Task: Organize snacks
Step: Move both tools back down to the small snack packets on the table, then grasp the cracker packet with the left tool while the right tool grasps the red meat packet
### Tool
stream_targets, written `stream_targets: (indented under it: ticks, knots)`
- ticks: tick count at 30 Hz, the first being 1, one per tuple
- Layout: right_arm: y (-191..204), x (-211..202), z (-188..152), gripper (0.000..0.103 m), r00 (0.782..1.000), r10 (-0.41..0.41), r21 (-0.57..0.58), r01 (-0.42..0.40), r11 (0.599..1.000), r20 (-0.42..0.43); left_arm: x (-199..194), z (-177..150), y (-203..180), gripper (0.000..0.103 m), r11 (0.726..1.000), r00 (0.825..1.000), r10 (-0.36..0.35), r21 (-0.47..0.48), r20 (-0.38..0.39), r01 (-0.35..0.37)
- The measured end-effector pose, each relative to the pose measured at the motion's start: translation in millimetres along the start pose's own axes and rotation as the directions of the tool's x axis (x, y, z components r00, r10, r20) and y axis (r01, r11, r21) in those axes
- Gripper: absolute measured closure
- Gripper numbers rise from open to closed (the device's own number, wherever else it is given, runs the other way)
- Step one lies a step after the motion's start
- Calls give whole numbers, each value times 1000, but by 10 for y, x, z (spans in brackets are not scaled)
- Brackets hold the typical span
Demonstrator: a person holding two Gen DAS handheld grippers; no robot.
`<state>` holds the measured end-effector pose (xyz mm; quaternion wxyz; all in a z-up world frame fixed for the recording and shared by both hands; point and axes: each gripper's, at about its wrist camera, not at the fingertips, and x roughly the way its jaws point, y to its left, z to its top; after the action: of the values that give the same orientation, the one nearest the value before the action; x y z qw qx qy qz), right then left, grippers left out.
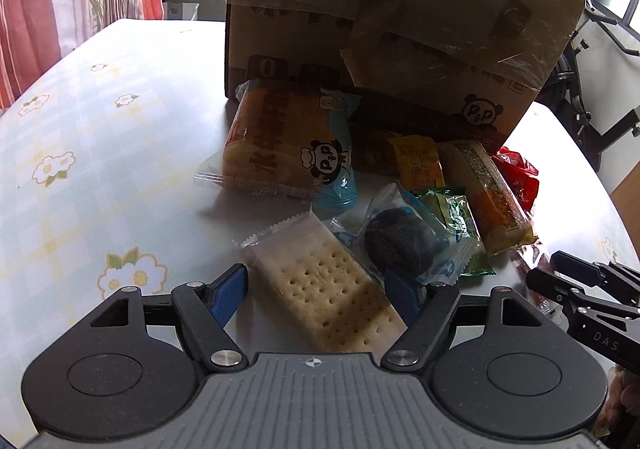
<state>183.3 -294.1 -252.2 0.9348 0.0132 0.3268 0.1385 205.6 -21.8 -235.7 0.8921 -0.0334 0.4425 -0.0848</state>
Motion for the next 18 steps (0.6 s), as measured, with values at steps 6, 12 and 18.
stream_targets:
  ticks: [6, 12, 18]
  knots:
    - [-1, -11, -11, 56, 1000, 4, 8, -4, 1000, 5, -24, 34, 81, 24, 999, 999, 30, -16, -31, -30]
    - [-4, -11, -8, 56, 1000, 5, 10, -5, 1000, 6, -63, 87, 315, 25, 987, 994, 98, -121, -55, -104]
    - [-4, -11, -8, 56, 1000, 4, 9, -5, 1000, 7, -82, 153, 505, 26, 959, 989, 131, -242, -74, -145]
